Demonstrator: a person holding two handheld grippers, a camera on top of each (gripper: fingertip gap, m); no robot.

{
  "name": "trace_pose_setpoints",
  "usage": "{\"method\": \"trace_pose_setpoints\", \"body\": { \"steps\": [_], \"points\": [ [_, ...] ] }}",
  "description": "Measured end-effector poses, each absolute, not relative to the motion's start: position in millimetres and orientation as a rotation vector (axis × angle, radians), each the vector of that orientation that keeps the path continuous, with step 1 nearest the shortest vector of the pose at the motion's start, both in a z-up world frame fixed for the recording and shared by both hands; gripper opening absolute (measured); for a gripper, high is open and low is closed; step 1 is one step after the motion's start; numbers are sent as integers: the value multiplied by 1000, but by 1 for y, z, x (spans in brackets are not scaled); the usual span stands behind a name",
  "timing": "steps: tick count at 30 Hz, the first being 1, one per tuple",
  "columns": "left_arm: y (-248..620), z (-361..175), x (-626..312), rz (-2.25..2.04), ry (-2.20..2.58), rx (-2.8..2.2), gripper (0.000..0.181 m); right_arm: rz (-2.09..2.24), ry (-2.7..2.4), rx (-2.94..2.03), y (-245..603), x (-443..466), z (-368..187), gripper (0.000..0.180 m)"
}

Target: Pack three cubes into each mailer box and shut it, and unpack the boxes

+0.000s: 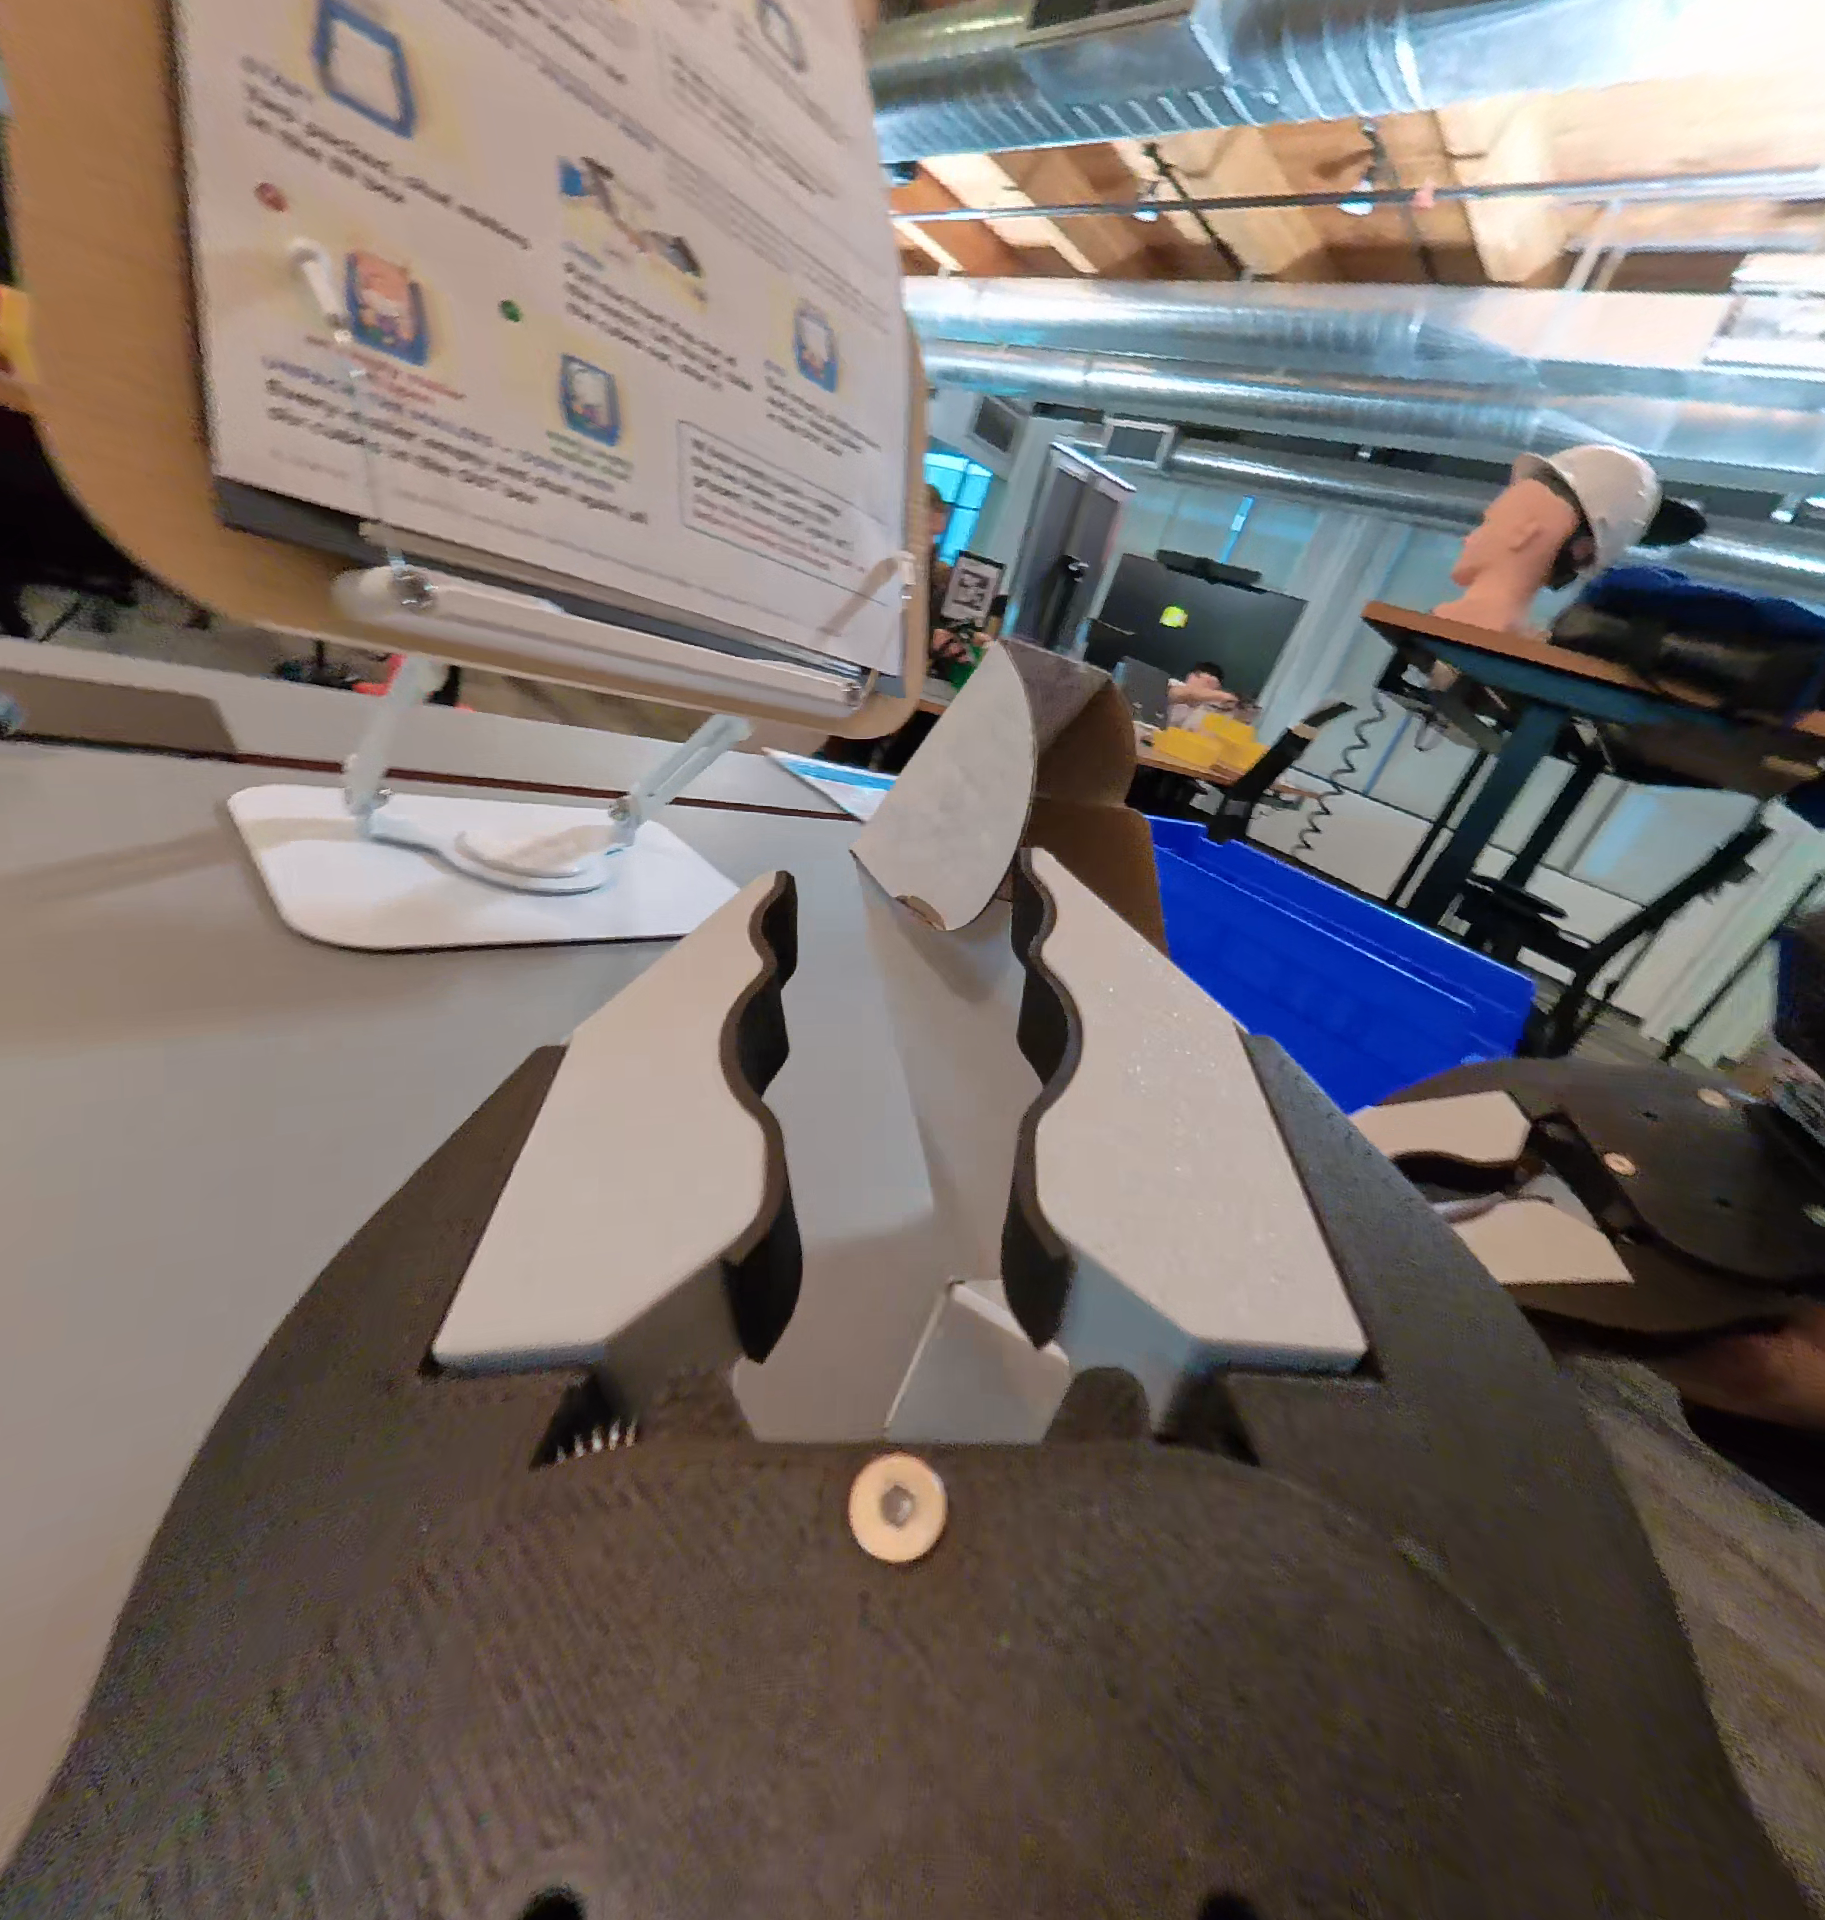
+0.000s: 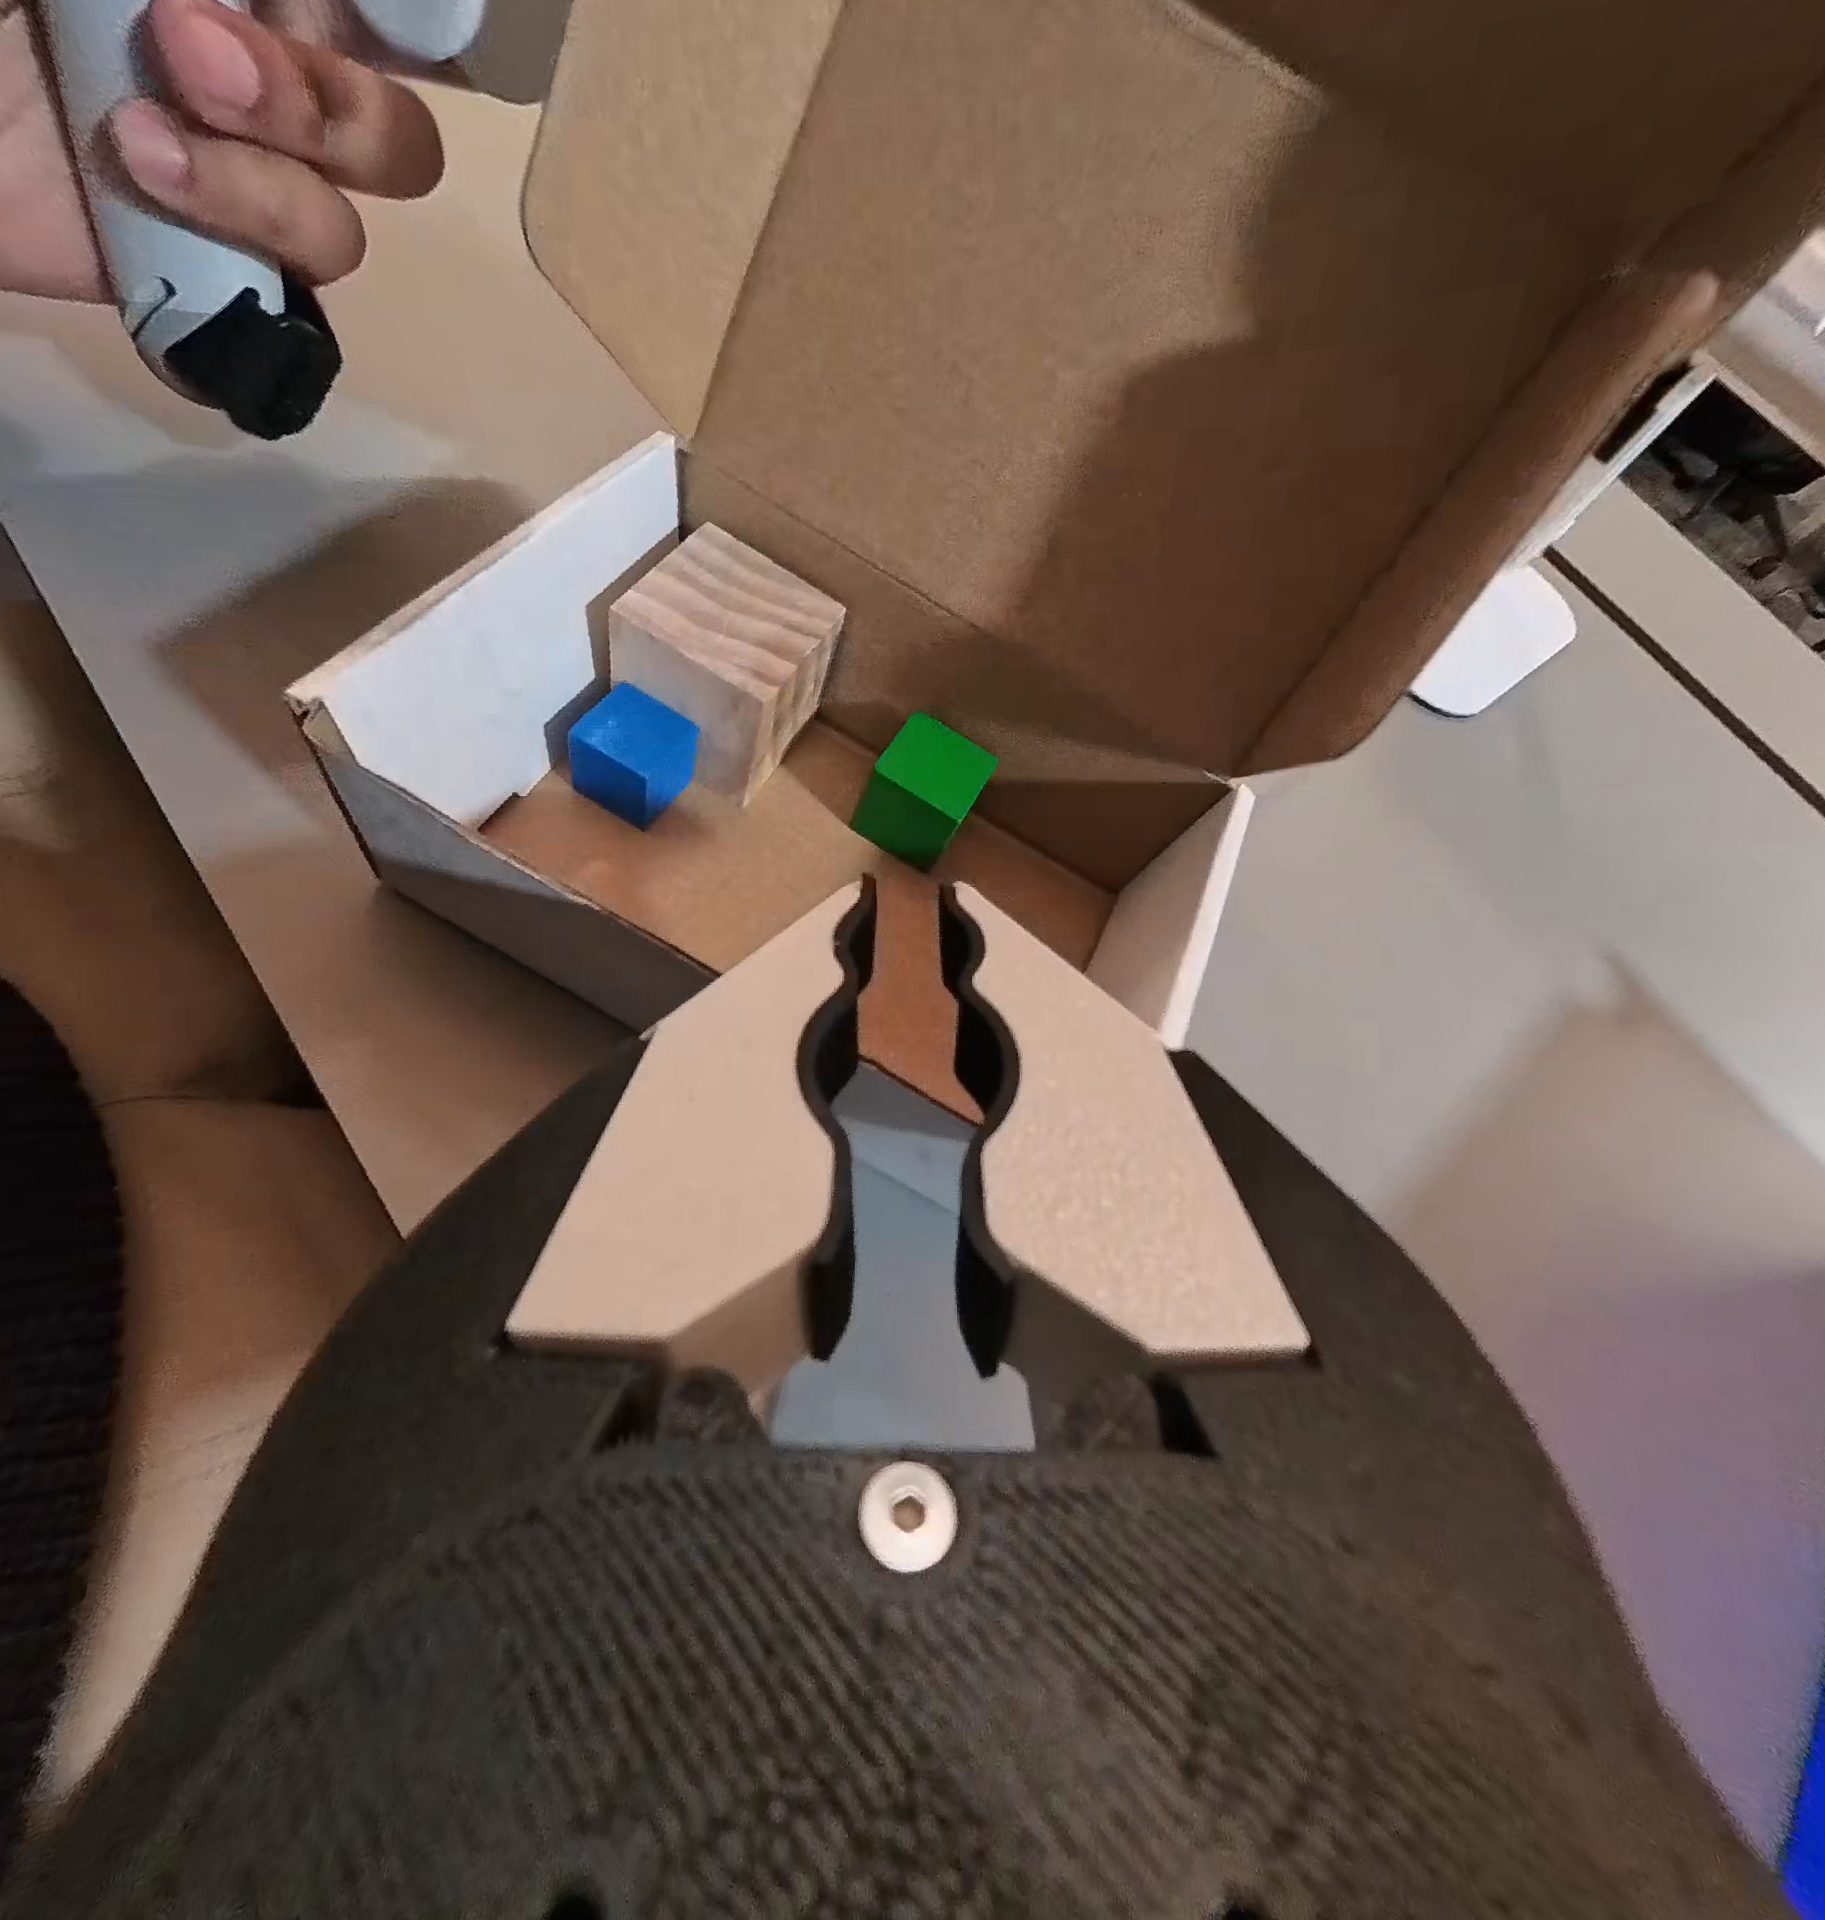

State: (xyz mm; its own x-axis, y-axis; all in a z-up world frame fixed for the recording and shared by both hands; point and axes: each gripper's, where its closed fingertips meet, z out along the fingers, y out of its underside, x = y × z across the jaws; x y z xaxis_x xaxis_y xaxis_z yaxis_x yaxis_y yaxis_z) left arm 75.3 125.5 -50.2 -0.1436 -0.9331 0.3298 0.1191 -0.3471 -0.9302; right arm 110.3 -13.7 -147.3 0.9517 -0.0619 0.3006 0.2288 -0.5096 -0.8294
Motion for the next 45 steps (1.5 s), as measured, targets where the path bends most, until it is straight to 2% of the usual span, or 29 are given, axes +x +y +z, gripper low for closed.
{"method": "trace_pose_setpoints", "body": {
  "steps": [9, 15, 18, 20, 23, 28, 30, 34, 36, 39, 45],
  "points": [
    [172, -84, 79, -1424, 885, -1569, 32, -364, -100, -2085, -16, 115, -148, 10],
    [172, -91, 80, -1486, 861, -1632, 32, -364, -80, -2086, -18, 119, -147, 16],
    [159, -75, 79, -1679, 823, -1581, 41, -352, -26, -2078, -18, 123, -143, 45],
    [149, -70, 77, -1771, 818, -1575, 42, -296, 22, -2040, -14, 118, -132, 52],
    [146, -69, 76, -1786, 802, -1568, 43, -215, 29, -2004, 2, 103, -117, 53],
    [146, -68, 75, -1824, 802, -1568, 43, -53, -8, -2159, 34, 79, -134, 80],
    [145, -69, 75, -1840, 798, -1573, 43, -3, 18, -2185, 47, 78, -137, 78],
    [142, -68, 74, -1855, 807, -1566, 43, 134, 56, -2328, 59, 76, -151, 57],
    [143, -69, 74, -1849, 816, -1562, 43, 161, 79, -2412, 57, 78, -164, 62],
    [146, -71, 75, -1851, 814, -1567, 43, 286, 93, -2378, 58, 69, -164, 46],
    [148, -72, 76, -1864, 800, -1582, 42, 299, 71, -2344, 54, 68, -148, 44]
  ]
}}
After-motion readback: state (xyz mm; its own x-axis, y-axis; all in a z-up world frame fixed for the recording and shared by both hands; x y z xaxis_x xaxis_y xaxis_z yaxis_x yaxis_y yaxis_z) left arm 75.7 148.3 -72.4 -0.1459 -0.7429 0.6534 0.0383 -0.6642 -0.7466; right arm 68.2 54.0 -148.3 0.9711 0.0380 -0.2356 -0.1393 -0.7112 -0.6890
